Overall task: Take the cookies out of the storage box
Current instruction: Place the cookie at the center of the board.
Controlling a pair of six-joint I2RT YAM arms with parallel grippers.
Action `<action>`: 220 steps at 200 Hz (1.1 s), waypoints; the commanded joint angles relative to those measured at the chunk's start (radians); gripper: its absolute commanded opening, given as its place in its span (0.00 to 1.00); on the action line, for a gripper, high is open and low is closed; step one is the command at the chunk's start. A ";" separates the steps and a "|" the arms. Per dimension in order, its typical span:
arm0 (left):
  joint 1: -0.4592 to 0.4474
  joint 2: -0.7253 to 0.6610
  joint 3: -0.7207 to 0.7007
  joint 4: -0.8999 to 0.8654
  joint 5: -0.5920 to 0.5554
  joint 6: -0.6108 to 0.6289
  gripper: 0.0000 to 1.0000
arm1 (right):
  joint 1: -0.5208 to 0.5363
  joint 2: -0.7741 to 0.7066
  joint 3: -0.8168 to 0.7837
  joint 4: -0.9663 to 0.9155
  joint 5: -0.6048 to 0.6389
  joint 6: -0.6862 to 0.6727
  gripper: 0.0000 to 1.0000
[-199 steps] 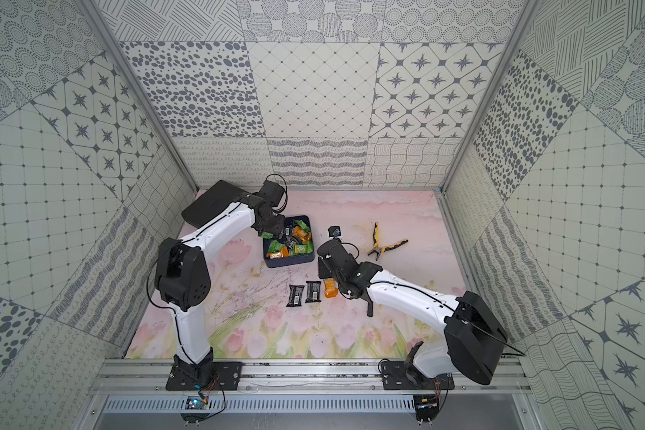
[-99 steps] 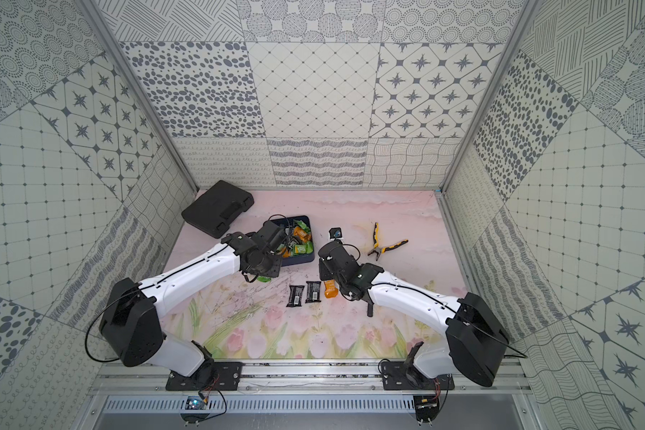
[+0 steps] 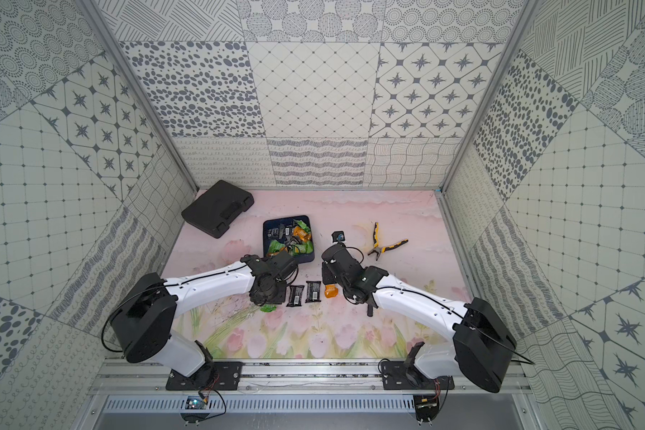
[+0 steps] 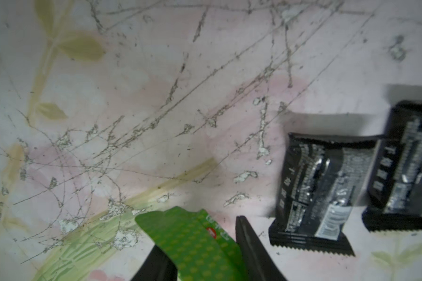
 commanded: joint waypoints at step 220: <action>0.513 -0.477 -0.184 0.227 0.241 -0.283 0.61 | 0.000 0.271 0.307 0.024 -0.122 -0.316 0.39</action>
